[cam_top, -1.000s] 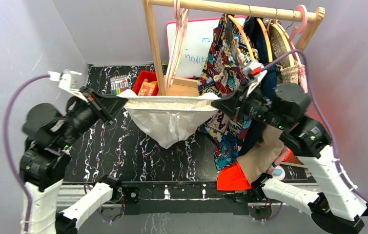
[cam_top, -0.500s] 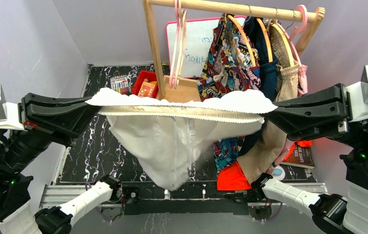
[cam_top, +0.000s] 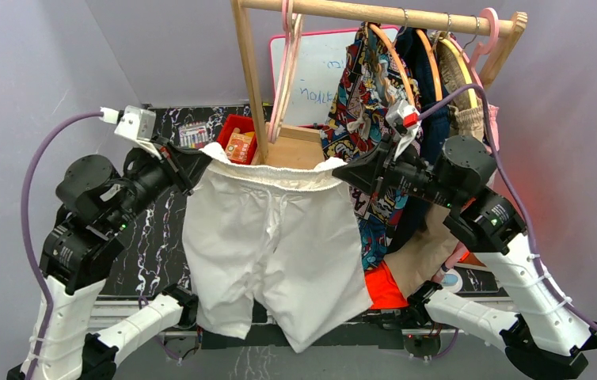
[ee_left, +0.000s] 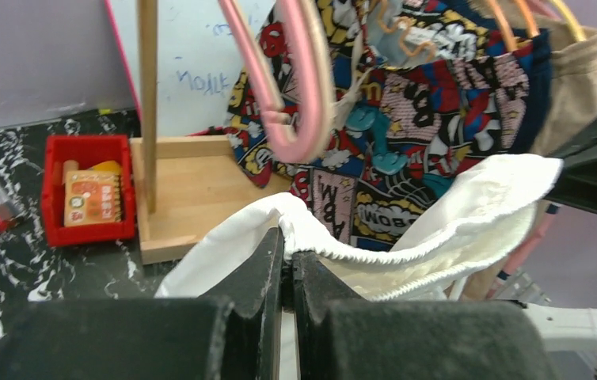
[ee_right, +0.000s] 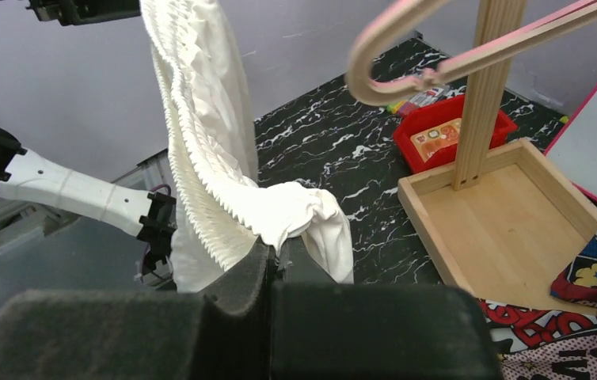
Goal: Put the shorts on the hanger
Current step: Adjust the shorts at the center of the board, then pick up the hanger from the clothesline.
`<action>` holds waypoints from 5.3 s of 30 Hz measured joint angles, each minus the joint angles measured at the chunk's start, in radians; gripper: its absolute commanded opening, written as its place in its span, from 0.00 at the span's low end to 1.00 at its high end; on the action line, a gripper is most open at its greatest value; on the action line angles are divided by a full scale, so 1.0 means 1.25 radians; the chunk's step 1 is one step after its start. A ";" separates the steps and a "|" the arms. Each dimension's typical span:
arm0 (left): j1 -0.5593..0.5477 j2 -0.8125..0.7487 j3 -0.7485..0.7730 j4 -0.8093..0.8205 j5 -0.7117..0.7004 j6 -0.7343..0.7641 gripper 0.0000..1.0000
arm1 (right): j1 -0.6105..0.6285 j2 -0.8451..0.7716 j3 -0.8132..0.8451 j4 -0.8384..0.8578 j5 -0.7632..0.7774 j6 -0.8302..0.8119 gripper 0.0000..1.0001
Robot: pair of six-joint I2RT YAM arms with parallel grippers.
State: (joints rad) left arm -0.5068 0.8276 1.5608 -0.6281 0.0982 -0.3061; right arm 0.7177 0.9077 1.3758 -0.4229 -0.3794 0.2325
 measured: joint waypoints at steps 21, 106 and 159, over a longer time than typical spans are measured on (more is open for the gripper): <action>0.000 -0.127 -0.522 0.075 -0.134 -0.103 0.00 | 0.000 -0.091 -0.416 0.146 0.161 0.052 0.00; -0.001 -0.053 -0.647 0.115 -0.194 -0.260 0.98 | 0.000 -0.145 -0.427 -0.016 0.121 0.101 0.87; -0.001 -0.117 -0.668 0.209 -0.404 -0.036 0.98 | 0.165 0.437 0.269 0.179 0.647 0.171 0.81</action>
State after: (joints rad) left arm -0.5079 0.6811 0.7261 -0.3664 -0.4065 -0.3508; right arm 0.9241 1.4536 1.7115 -0.1989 0.4290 0.4461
